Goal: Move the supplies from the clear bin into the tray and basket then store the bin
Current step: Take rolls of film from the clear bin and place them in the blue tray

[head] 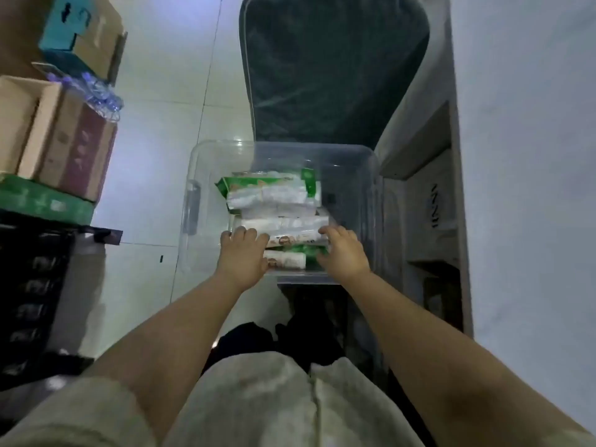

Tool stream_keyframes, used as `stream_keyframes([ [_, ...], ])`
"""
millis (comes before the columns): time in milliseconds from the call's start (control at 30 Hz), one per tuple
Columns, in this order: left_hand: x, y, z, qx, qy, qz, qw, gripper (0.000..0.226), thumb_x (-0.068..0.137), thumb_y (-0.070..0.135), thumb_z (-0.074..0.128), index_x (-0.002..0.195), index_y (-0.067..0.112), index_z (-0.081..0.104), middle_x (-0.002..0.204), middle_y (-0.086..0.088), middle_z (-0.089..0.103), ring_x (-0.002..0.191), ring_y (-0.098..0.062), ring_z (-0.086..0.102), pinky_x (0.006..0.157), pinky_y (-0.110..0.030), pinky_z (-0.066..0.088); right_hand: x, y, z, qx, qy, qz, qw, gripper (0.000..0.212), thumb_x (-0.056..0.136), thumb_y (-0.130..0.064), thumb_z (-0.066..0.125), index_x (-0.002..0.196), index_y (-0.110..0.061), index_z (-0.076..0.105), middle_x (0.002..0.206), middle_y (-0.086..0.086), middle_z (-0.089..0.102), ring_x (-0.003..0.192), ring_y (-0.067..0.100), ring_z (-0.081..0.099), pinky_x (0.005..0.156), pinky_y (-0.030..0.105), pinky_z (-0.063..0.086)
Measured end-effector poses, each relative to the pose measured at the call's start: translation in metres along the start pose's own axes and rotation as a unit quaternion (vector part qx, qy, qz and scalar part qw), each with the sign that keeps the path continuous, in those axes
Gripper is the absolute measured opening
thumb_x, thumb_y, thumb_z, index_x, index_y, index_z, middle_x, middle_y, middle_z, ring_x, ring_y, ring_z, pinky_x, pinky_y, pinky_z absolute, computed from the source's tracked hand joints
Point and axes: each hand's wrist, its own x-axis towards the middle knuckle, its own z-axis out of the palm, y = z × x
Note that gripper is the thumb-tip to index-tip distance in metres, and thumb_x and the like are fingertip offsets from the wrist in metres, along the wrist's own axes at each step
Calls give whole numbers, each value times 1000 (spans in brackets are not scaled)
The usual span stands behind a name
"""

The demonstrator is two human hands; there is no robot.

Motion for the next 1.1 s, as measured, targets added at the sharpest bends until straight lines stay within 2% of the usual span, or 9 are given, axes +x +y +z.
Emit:
stream_keyframes([
  [33, 9, 0, 3, -8, -31, -12, 999, 45, 84, 40, 54, 126, 22, 48, 120, -6, 54, 114, -30, 43, 92, -44, 32, 12, 5, 2, 3, -13, 9, 1000, 51, 83, -20, 65, 131, -18, 48, 133, 8, 51, 122, 32, 41, 96, 47, 41],
  [100, 29, -4, 18, -25, -43, -21, 999, 48, 84, 42, 55, 128, 24, 47, 121, -6, 54, 114, -30, 43, 91, -44, 34, 33, 14, 11, -5, -32, 13, 999, 52, 82, -21, 65, 131, -18, 48, 134, 9, 50, 122, 32, 40, 97, 46, 40],
  [233, 75, -15, 49, -14, -95, 4, 995, 51, 83, 43, 58, 129, 24, 45, 122, -6, 54, 114, -29, 45, 90, -44, 36, 80, 26, 38, -57, -69, -13, 996, 52, 81, -20, 64, 131, -21, 46, 129, 8, 50, 119, 32, 41, 96, 43, 37],
  [500, 106, -40, 99, -87, -106, 2, 991, 47, 81, 40, 64, 122, 20, 53, 119, -7, 58, 112, -30, 47, 89, -42, 34, 151, 19, 100, -237, -136, -110, 956, 57, 74, -10, 60, 128, -15, 41, 128, 14, 45, 114, 35, 40, 97, 48, 32],
  [633, 100, -55, 114, -135, -93, -52, 985, 42, 79, 37, 66, 117, 21, 56, 117, -5, 60, 113, -28, 49, 90, -41, 34, 164, 10, 120, -243, -154, -115, 951, 61, 75, -10, 61, 131, -18, 39, 125, 14, 46, 110, 36, 41, 95, 48, 33],
  [767, 105, -58, 113, -170, -81, -100, 977, 37, 80, 33, 66, 114, 20, 56, 115, -8, 60, 110, -30, 50, 87, -41, 37, 167, 7, 123, -241, -164, -94, 952, 73, 68, 2, 60, 133, -21, 35, 122, 14, 47, 109, 35, 42, 94, 45, 33],
  [933, 106, -50, 109, -154, -84, -43, 984, 34, 82, 18, 60, 116, 18, 58, 118, -7, 58, 110, -30, 48, 87, -40, 37, 153, 21, 104, -213, -120, -38, 969, 69, 75, -4, 64, 134, -25, 36, 122, 10, 48, 111, 32, 42, 93, 44, 34],
  [1100, 122, -37, 116, -63, -203, 75, 974, 48, 80, 23, 61, 126, 19, 48, 127, -6, 51, 117, -29, 44, 95, -44, 36, 139, 40, 91, -170, -50, 2, 984, 59, 80, -13, 64, 134, -24, 42, 121, 11, 51, 110, 34, 43, 92, 46, 33],
])
